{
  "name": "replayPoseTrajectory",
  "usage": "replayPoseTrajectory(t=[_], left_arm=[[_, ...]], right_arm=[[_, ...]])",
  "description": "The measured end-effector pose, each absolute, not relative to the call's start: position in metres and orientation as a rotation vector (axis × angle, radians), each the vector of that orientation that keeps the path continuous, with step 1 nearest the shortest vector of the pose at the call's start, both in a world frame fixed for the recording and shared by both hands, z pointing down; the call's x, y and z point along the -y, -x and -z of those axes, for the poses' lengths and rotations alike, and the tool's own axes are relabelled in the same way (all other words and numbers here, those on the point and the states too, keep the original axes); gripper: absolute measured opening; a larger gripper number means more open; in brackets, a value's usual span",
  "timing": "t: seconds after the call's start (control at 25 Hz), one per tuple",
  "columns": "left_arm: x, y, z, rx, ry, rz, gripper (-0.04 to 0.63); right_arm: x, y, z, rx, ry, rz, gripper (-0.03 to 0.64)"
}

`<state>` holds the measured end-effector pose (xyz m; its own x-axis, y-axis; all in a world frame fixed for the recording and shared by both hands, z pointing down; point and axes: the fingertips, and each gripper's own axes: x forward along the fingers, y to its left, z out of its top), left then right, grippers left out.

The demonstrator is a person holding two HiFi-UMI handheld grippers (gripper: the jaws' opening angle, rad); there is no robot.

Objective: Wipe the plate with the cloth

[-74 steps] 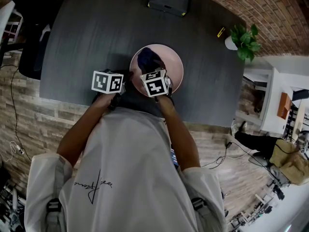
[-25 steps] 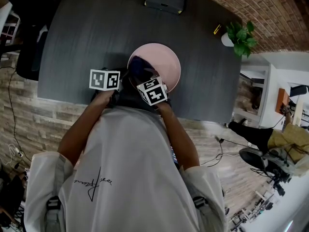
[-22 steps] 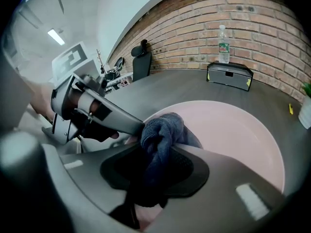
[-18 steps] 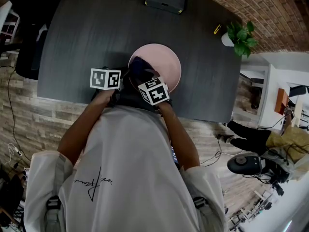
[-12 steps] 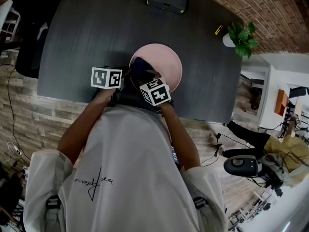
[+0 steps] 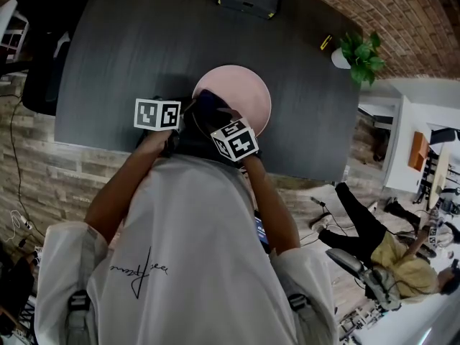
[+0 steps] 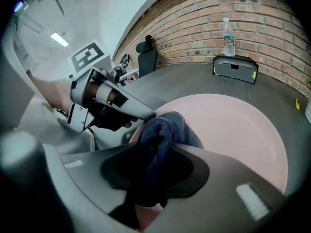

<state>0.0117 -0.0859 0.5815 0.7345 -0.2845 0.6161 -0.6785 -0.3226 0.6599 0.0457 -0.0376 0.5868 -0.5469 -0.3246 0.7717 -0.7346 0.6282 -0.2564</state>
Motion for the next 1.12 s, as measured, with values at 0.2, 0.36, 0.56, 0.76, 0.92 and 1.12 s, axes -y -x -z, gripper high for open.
replayPoseTrajectory(t=[0.2, 0.36, 0.56, 0.76, 0.92, 1.12], left_arm=[[0.086, -0.011, -0.582, 0.74, -1.908, -0.477, 0.052], [0.087, -0.011, -0.581, 0.738, -1.904, -0.475, 0.051], [0.085, -0.011, -0.581, 0.739, -1.901, -0.471, 0.051], [0.086, -0.011, -0.581, 0.74, -1.901, -0.469, 0.051], [0.086, -0.012, -0.581, 0.743, -1.903, -0.474, 0.051], [0.087, -0.012, -0.581, 0.743, -1.909, -0.476, 0.051]], right_arm=[[0.029, -0.047, -0.587, 2.145, -0.775, -0.747, 0.135], [0.023, -0.05, -0.587, 2.138, -0.727, -0.721, 0.135], [0.014, -0.053, -0.587, 2.129, -0.669, -0.693, 0.135], [0.009, -0.058, -0.588, 2.106, -0.625, -0.664, 0.135], [0.005, -0.062, -0.588, 2.09, -0.592, -0.642, 0.135], [-0.001, -0.067, -0.59, 2.069, -0.544, -0.596, 0.137]])
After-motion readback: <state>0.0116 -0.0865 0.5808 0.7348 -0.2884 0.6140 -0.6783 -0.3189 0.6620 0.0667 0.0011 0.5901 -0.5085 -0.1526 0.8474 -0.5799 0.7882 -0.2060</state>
